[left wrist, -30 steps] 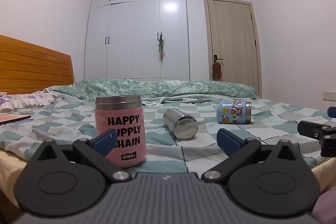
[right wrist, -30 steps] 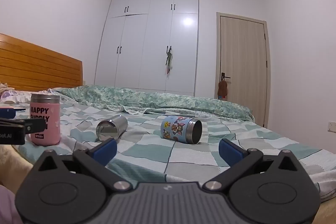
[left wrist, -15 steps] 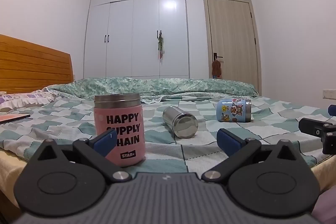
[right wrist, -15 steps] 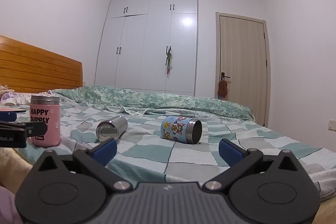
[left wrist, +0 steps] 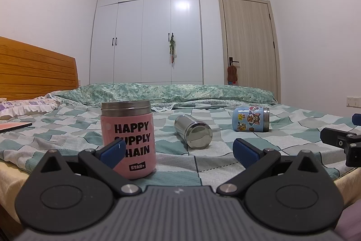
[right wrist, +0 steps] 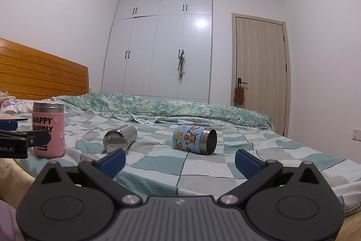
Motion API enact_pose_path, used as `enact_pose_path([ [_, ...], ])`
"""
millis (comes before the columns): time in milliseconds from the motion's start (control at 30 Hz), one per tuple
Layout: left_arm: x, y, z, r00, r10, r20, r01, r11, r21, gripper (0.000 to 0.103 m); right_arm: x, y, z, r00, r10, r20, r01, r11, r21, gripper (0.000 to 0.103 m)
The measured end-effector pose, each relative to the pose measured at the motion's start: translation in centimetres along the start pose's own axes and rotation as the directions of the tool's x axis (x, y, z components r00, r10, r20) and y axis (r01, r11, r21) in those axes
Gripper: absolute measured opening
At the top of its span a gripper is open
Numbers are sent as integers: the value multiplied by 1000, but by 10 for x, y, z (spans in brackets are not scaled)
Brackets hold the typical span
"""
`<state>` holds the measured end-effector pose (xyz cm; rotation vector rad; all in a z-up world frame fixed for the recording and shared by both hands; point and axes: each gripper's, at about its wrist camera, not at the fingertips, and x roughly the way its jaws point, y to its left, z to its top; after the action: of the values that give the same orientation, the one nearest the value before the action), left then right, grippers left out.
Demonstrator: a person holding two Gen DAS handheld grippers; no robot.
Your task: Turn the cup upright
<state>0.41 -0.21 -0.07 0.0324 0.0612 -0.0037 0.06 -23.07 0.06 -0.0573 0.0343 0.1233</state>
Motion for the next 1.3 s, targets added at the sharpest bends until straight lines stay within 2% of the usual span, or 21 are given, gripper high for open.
enact_pose_path([
  [1300,0,2,-1,1000,-7,-11,7,1000,-15,103,0,5,1,1000,-3,-6,3,1000,-26,103],
])
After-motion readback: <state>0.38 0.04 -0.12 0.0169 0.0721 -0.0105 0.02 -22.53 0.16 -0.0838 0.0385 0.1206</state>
